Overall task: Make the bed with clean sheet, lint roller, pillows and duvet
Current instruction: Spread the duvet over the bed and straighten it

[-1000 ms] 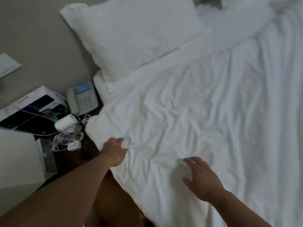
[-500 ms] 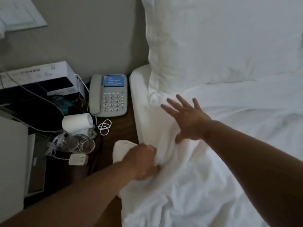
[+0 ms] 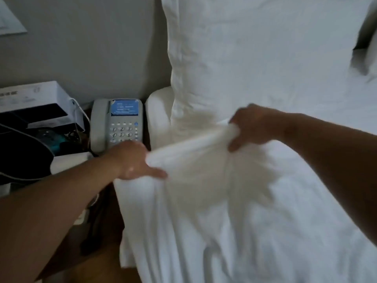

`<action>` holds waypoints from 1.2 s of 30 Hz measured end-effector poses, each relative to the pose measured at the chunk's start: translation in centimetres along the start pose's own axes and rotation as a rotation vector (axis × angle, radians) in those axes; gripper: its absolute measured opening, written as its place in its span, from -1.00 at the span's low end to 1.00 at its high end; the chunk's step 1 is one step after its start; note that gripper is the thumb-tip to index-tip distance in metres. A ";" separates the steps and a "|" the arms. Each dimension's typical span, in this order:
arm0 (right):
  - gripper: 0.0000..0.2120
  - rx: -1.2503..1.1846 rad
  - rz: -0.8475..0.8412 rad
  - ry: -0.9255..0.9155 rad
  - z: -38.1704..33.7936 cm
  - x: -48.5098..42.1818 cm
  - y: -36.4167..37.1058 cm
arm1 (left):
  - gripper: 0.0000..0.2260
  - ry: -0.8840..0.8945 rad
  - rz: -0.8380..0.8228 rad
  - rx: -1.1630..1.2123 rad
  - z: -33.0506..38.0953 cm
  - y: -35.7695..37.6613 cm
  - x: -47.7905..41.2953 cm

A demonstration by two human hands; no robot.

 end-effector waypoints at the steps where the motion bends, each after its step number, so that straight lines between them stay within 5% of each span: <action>1: -0.47 -0.006 0.089 0.054 0.1 -1.0 -0.6 | 0.03 -0.108 0.025 0.004 -1.5 -0.3 -1.1; 4: -0.41 0.087 0.097 0.115 -0.8 -4.3 3.5 | 0.10 -0.155 -0.165 0.013 -2.6 3.6 -3.6; 8: 0.11 0.053 -0.147 0.129 2.2 -4.8 10.0 | -0.39 0.131 -0.270 0.195 -1.7 8.4 -4.3; 12: -0.28 0.090 -0.183 0.234 7.3 -2.2 10.9 | -0.61 0.292 -0.081 0.240 1.5 7.3 -4.8; 15: -0.29 0.001 -0.070 0.401 12.8 0.5 8.3 | -0.55 0.449 -0.036 0.292 7.1 1.3 -3.2; 18: -0.31 -0.032 -0.017 0.556 17.9 2.9 7.8 | -0.37 0.401 -0.319 0.155 7.5 -1.2 -4.1; 22: -0.50 0.058 0.041 0.569 18.9 1.9 11.2 | -0.66 0.330 -0.635 0.129 4.0 4.1 -4.3; 27: -0.52 0.081 0.099 0.569 18.8 0.7 11.6 | -0.58 0.271 -0.267 0.041 0.7 -2.1 -6.5; 32: -0.60 0.006 0.404 0.366 12.0 -1.0 7.4 | -0.21 -0.117 -0.373 -0.432 0.1 -0.7 -8.8; 36: -0.24 -0.117 0.258 0.039 6.9 -4.3 9.5 | -0.18 0.320 -0.030 0.076 15.1 -4.5 -9.6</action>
Point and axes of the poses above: each hand's wrist, its own x-axis away from the middle knuckle, its own y-axis out of the palm, z = x × y, the point moved 7 cm from there along -x, towards the middle knuckle, and after that the axes turned 13 degrees about -z, right-handed, at the moved point
